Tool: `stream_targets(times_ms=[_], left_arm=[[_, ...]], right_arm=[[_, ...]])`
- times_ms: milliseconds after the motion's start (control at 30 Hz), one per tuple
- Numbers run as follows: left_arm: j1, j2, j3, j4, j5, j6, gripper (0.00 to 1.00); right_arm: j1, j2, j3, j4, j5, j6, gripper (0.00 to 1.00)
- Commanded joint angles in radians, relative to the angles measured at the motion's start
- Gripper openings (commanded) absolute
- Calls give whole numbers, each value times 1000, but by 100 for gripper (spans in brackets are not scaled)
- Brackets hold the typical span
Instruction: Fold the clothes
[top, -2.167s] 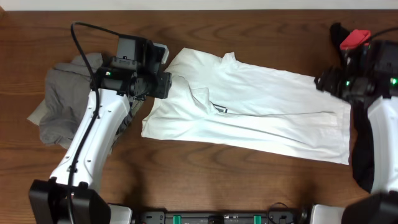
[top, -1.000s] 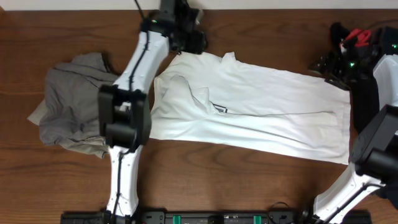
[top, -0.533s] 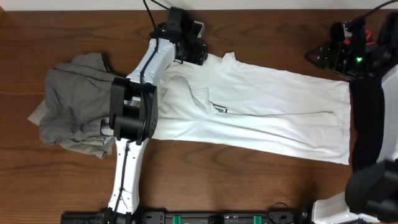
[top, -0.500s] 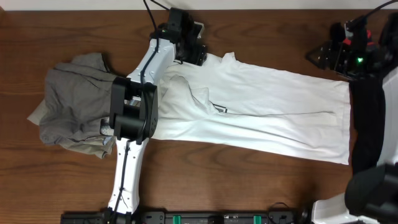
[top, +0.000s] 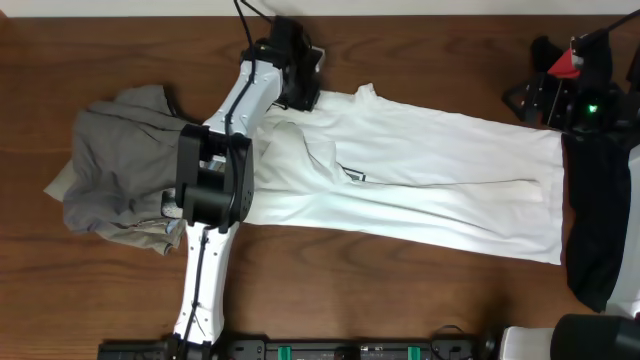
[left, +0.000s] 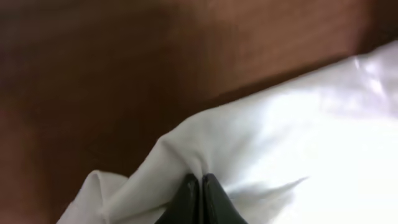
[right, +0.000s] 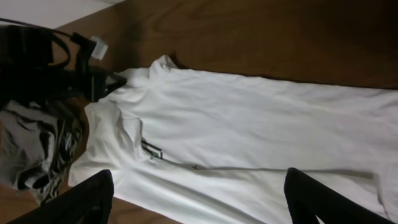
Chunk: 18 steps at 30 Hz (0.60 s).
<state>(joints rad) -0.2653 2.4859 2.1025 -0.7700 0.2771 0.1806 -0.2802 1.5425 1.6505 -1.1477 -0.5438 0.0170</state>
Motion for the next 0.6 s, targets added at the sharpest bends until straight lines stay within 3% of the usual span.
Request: stream_targets(times_ms=[0, 300, 567], left_arm=[[-7, -90, 10, -58, -37, 2, 6], [-34, -180, 9, -235, -51, 2, 6], [-89, -180, -3, -496, -51, -8, 6]], right_arm=[[-1, -19, 19, -8, 17, -16, 86], [-1, -20, 19, -20, 16, -32, 85], [-1, -20, 19, -23, 17, -42, 85]])
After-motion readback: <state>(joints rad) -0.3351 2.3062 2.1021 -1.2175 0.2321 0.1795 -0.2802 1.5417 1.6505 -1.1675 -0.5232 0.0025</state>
